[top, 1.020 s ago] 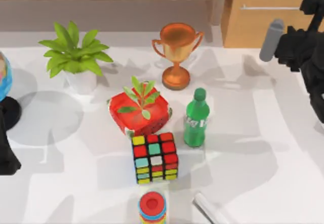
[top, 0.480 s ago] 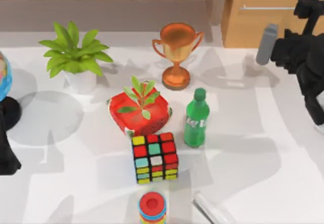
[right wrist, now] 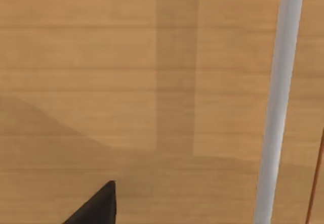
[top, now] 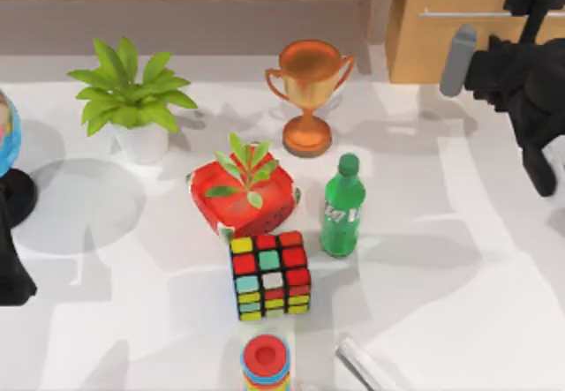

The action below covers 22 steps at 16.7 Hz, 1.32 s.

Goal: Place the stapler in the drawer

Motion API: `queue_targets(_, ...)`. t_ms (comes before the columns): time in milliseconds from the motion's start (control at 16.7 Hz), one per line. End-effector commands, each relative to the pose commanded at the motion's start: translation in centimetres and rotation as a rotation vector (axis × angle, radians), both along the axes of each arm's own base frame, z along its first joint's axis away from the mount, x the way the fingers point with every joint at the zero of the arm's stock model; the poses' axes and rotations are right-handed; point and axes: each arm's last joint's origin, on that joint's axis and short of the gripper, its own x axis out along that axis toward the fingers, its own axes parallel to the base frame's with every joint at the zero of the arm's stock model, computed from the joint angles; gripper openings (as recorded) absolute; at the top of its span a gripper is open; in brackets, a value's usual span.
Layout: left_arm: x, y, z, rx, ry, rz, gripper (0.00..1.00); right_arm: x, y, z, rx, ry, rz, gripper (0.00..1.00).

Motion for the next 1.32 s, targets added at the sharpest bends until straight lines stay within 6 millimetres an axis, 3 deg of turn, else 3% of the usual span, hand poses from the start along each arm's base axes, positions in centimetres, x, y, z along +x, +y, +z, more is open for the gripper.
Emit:
queue_targets(120, 0.0, 0.0, 0.0, 0.0, 0.0, 0.0, 1.0, 0.0, 0.0, 0.0, 0.0, 0.0, 0.0, 1.0)
queue_targets(900, 0.0, 0.0, 0.0, 0.0, 0.0, 0.0, 1.0, 0.0, 0.0, 0.0, 0.0, 0.0, 0.0, 0.02)
queue_targets(1320, 0.0, 0.0, 0.0, 0.0, 0.0, 0.0, 1.0, 0.0, 0.0, 0.0, 0.0, 0.0, 0.0, 0.0)
